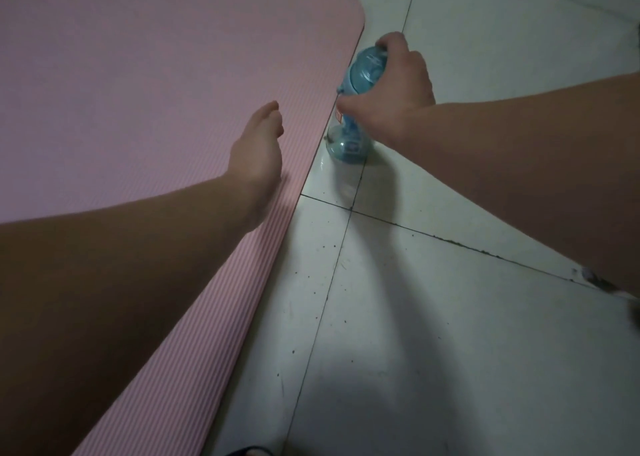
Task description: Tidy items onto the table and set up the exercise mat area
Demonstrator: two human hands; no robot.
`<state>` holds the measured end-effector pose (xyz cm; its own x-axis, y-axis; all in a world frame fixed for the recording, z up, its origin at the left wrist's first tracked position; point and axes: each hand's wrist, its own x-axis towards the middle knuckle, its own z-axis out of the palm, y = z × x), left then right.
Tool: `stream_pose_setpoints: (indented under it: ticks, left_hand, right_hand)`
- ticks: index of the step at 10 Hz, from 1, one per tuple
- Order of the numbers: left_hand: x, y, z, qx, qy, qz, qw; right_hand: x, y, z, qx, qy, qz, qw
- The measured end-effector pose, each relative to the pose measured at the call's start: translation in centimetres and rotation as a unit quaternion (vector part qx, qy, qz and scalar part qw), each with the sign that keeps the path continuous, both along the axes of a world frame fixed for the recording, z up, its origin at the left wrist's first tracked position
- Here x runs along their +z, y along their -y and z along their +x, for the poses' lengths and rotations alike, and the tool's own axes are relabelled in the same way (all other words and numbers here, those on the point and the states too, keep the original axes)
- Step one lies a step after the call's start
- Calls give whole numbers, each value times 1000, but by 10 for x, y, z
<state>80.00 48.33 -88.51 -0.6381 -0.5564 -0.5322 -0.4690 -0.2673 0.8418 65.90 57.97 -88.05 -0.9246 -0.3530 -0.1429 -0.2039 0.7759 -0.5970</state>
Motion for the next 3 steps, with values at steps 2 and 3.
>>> stream_pose_setpoints:
  ticks: [2,3]
  left_hand:
    - [20,-2,5,-29,10,-3,1000]
    - [50,5,8,-39,24,15,999]
  right_hand:
    - [14,0,10,-9,34,25,999]
    - [44,-7,25,-36,53,20,998]
